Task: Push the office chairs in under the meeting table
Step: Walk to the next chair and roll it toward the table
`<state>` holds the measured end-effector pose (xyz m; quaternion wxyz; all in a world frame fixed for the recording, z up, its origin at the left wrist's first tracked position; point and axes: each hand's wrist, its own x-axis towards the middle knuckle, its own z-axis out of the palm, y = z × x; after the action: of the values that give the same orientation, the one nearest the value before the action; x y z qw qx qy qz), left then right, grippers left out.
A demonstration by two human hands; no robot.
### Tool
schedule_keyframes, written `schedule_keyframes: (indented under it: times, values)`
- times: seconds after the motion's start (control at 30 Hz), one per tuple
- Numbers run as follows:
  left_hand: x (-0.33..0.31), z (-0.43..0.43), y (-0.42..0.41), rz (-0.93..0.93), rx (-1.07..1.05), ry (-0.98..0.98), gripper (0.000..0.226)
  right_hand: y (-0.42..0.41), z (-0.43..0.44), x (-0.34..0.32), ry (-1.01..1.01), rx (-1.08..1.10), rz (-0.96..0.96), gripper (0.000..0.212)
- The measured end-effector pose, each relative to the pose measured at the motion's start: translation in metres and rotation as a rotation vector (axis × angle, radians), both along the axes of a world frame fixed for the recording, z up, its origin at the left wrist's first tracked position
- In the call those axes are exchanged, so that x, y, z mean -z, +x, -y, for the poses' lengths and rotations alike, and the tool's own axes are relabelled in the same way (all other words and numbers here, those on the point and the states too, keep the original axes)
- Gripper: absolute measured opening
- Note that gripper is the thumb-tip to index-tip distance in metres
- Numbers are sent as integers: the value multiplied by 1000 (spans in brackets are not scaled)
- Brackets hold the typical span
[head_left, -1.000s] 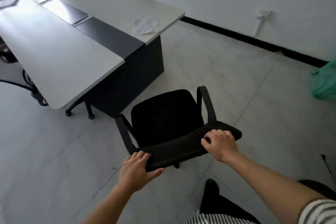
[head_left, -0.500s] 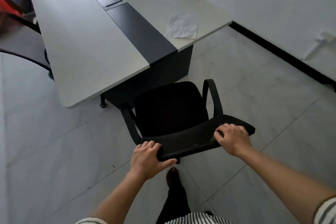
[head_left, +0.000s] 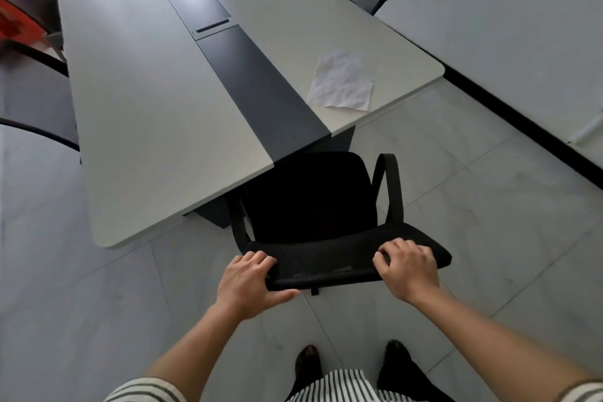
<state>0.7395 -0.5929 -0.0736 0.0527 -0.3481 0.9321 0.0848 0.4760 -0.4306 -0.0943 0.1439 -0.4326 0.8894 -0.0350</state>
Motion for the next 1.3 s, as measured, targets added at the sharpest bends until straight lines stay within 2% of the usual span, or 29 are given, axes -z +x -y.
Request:
schedule_keyframes:
  times: [0.23,0.37,0.43,0.53,0.67,0.8,0.93,1.07,1.17,1.23,1.3]
  values:
    - [4,-12,-40,-15,-95,-31,88,-55,10,-3,-25,-97,23,59]
    - [-1,-26,-49,5,-164,-3,89,-77,4,-6,-58,-260,109,63]
    - [-7,-34,-56,-5,-241,74,93,-94,-2,-6,-89,-295,135,60]
    - [-9,-52,-76,-111,-475,158,94,-129,-13,2,-123,-282,41,52]
    - [-5,-79,-112,-76,-619,71,69,-169,2,2,-147,-270,8,42]
    - [1,-96,-145,-52,-654,47,55,-204,24,-4,-149,-229,38,28]
    - [5,-96,-164,-59,-684,26,50,-224,36,-3,-129,-271,12,37]
    - [10,-98,-163,-72,-685,1,49,-224,37,-1,-128,-318,-21,36]
    - [9,-99,-163,-63,-709,50,50,-225,36,-2,-105,-336,-1,37]
    - [6,-100,-160,-63,-714,93,48,-223,39,-7,-61,-338,28,29]
    - [1,-99,-153,-155,-734,192,40,-216,43,-14,-28,-353,92,21]
